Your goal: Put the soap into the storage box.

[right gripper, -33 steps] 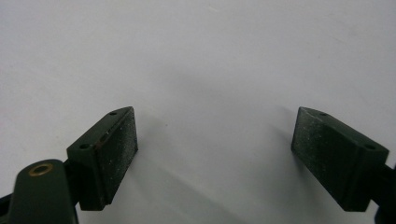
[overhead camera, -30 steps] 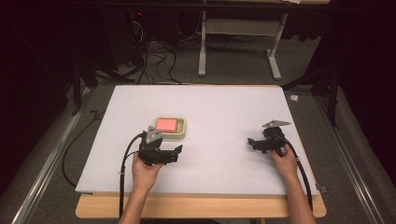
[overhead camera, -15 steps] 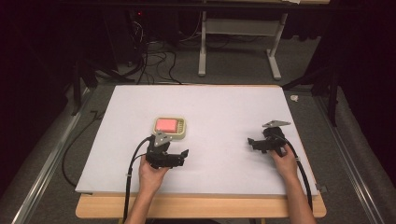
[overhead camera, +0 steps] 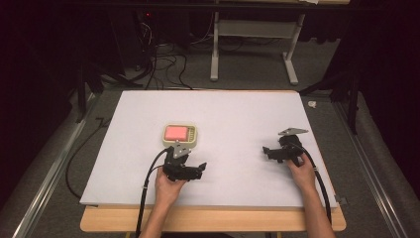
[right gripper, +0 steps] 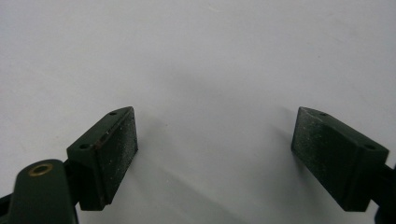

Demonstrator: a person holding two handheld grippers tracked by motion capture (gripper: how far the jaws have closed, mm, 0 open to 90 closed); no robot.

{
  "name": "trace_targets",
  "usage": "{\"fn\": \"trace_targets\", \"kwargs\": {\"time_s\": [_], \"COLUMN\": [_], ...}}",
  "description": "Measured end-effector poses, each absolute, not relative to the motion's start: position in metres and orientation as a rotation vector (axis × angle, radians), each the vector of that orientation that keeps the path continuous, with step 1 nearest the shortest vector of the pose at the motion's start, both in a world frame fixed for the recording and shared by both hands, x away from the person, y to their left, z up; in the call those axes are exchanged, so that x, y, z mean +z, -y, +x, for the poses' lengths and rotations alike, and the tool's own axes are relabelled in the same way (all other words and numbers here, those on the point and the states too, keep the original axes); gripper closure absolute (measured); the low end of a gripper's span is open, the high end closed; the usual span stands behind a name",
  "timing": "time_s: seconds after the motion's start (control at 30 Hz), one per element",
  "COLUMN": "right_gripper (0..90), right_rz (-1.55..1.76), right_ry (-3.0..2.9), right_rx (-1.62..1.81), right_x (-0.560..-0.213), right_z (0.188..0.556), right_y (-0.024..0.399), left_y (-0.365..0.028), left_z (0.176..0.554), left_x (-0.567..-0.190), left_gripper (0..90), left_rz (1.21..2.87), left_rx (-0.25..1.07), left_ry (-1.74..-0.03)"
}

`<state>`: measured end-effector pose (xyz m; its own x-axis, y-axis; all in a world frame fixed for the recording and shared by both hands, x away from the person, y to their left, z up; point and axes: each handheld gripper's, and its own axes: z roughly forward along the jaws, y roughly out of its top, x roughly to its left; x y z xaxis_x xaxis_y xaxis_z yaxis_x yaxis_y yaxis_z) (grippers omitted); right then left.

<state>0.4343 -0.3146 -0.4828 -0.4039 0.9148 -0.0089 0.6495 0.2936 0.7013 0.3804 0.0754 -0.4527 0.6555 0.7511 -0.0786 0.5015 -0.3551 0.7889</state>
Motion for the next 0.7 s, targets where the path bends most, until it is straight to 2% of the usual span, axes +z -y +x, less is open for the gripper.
{"fn": "trace_targets", "kwargs": {"time_s": [0.7], "right_gripper": [15.0], "right_rz": [1.401], "right_ry": [-2.156], "right_rx": [0.877], "right_x": [-0.483], "right_z": [0.434], "right_y": [0.315], "left_y": [-0.051], "left_z": [0.388], "left_x": [-0.482], "left_gripper": [14.5], "left_rz": [2.129], "left_rx": [0.409], "left_ry": [-0.948]}}
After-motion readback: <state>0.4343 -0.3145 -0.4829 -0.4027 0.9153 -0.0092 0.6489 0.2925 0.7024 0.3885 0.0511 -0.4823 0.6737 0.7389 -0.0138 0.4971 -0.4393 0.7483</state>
